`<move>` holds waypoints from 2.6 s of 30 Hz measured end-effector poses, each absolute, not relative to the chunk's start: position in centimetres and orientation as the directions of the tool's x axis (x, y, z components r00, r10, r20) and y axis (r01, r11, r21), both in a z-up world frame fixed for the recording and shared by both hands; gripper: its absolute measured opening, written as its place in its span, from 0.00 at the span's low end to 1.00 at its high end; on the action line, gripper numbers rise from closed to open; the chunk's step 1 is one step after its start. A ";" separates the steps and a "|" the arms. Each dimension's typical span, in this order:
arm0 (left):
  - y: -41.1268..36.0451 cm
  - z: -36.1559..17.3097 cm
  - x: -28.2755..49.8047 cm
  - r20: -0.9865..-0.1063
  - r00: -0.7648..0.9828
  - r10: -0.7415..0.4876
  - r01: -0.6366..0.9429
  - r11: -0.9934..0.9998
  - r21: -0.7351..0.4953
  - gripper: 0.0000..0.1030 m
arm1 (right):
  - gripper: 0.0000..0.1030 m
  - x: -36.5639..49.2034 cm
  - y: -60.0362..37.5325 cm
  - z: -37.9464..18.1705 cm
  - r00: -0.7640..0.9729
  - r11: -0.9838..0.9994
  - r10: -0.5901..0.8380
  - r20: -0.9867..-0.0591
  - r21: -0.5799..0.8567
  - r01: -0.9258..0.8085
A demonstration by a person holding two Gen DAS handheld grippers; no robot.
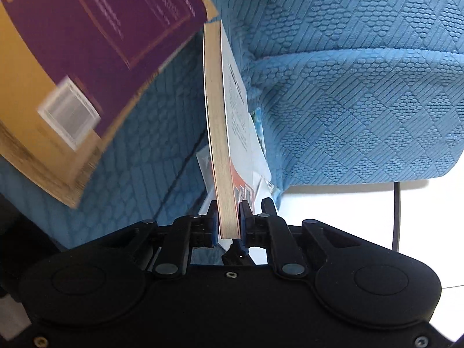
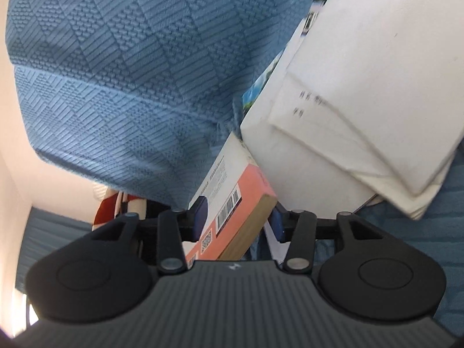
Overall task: Organize objects
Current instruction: 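Lift the white paperback off the papers with both grippers, then carry the white paperback over and lay it on the purple book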
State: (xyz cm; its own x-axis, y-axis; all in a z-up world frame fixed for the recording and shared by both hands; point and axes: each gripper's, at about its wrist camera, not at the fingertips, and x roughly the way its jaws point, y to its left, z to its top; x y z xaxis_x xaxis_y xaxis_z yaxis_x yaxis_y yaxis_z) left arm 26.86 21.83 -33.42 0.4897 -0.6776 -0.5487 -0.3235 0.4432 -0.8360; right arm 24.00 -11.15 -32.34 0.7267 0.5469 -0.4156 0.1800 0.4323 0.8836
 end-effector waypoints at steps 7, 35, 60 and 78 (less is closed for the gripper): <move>23.9 -31.2 26.8 -0.577 0.511 -0.638 -0.278 0.512 -0.813 0.12 | 0.29 24.1 -10.2 -32.1 0.687 0.441 0.597 -0.414 0.885 0.149; 27.2 -17.1 26.0 -0.495 0.564 -0.661 -0.064 0.562 -0.824 0.19 | 0.26 19.9 -3.1 -14.5 0.792 0.692 0.433 -0.431 0.721 0.014; 38.2 -17.3 25.4 -0.516 0.608 -0.603 -0.098 0.588 -0.803 0.21 | 0.27 19.4 8.5 -14.5 0.779 0.753 0.434 -0.453 0.657 -0.039; 41.0 -24.4 26.1 -0.638 0.570 -0.518 -0.225 0.649 -0.727 0.20 | 0.27 20.1 12.5 -21.1 0.705 0.832 0.396 -0.588 0.554 -0.005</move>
State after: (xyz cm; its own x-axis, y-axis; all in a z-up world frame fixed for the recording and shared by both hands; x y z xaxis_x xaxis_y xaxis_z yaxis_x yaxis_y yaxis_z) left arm 26.06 41.00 -24.36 0.5695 -0.5179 -0.6383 -0.2250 0.6487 -0.7270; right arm 20.09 12.50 -21.13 0.7051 0.3961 -0.5881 -0.0055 0.8324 0.5541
